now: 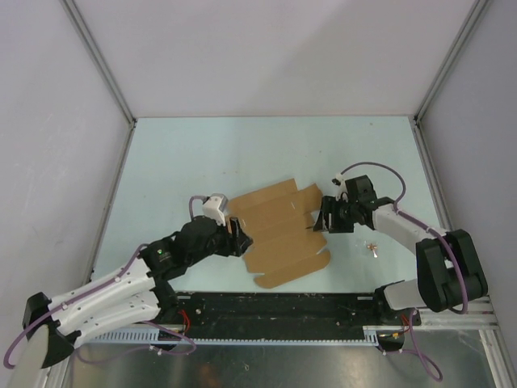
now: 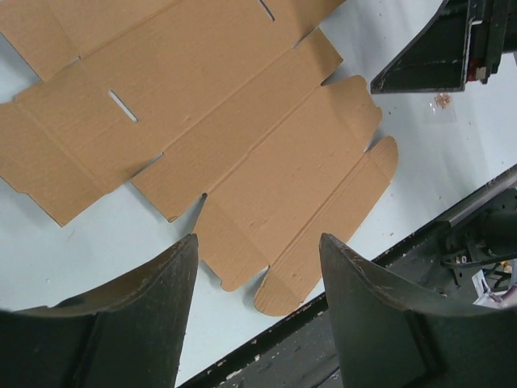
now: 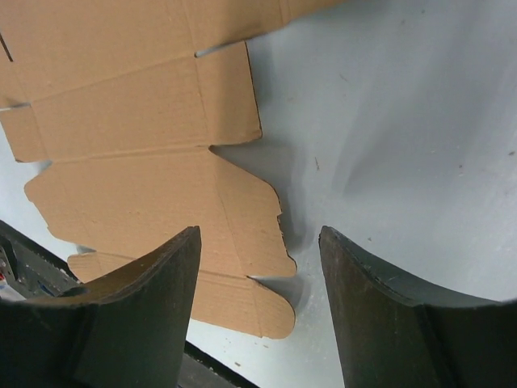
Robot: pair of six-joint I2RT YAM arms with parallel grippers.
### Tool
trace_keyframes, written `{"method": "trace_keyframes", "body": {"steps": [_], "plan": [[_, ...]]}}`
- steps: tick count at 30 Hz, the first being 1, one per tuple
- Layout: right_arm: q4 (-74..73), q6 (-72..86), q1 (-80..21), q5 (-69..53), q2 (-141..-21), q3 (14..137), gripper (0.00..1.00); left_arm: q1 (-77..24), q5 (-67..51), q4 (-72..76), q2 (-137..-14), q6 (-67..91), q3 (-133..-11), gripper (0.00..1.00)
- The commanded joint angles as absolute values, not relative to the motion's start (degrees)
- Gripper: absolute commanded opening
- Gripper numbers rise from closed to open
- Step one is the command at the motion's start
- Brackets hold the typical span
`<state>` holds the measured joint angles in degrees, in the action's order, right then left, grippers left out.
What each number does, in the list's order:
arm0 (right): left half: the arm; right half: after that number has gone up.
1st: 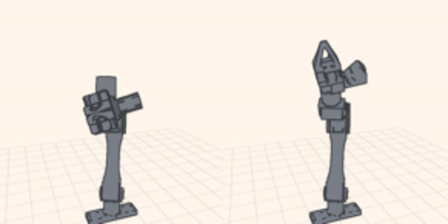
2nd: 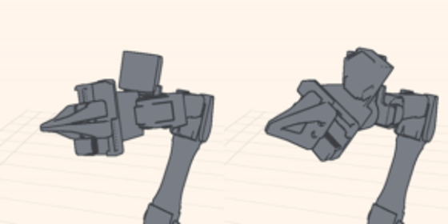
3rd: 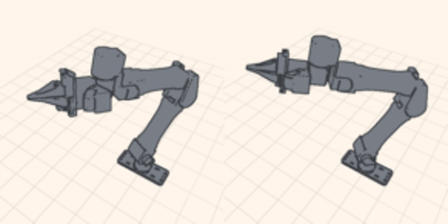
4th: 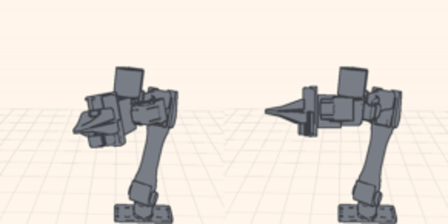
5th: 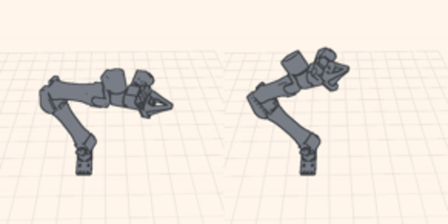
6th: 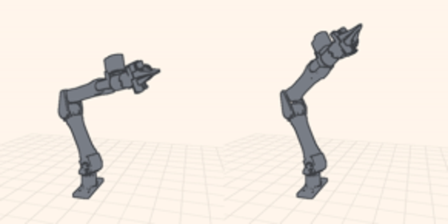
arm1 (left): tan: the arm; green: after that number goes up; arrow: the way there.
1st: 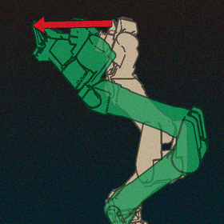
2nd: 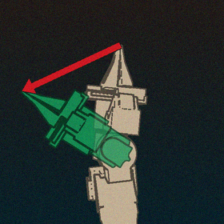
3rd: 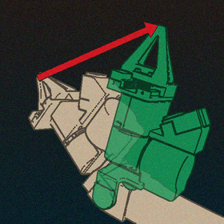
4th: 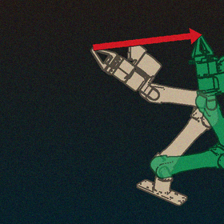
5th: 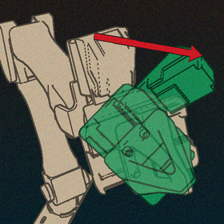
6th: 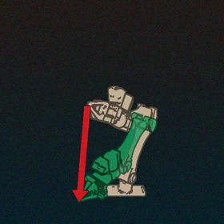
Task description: Fold the paper box
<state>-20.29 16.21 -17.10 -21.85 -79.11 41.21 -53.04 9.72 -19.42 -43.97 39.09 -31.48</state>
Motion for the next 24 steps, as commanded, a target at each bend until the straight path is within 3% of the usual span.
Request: {"method": "trace_keyframes", "body": {"steps": [1, 11, 24], "plan": [[-15.7, 17.6, -17.8, -22.2, -79.6, 40.0, 0.67, -53.3, 9.4, -17.9, -41.0, 40.8, -30.5, 0.67], [-12.0, 17.3, -18.2, -22.7, -83.0, 37.4, 0.69, -53.3, 9.8, -17.9, -39.0, 40.8, -29.4, 0.68], [-8.3, 22.9, -22.2, -24.7, -80.4, 33.1, 0.48, -53.3, 10.7, -17.8, -37.4, 41.0, -27.3, 0.68]]}}
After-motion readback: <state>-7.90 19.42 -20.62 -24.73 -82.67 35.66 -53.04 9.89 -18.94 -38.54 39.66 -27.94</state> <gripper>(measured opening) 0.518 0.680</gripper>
